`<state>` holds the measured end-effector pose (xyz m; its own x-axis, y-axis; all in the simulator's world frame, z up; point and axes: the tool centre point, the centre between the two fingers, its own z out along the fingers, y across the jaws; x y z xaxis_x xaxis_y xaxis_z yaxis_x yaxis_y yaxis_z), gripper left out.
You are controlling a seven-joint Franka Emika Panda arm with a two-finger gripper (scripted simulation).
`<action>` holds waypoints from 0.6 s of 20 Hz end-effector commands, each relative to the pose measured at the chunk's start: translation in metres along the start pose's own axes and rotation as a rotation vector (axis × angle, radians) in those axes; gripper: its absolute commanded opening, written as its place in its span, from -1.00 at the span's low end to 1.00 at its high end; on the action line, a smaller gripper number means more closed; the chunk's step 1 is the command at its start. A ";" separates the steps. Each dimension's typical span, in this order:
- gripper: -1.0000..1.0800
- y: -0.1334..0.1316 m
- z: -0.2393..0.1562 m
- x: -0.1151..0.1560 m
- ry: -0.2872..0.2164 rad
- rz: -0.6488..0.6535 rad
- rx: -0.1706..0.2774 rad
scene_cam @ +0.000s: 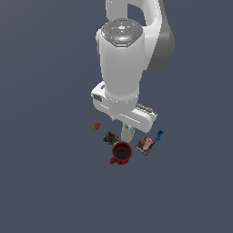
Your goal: Pick up a designated object from a clutter of objects.
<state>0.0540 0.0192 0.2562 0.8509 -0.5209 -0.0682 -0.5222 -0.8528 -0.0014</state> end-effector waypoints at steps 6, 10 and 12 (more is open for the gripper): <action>0.23 -0.012 0.026 0.017 -0.015 0.205 -0.005; 0.23 -0.018 0.041 0.025 -0.021 0.312 -0.010; 0.23 -0.021 0.048 0.029 -0.023 0.366 -0.013</action>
<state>0.0838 0.0234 0.2122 0.6389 -0.7646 -0.0845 -0.7650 -0.6431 0.0342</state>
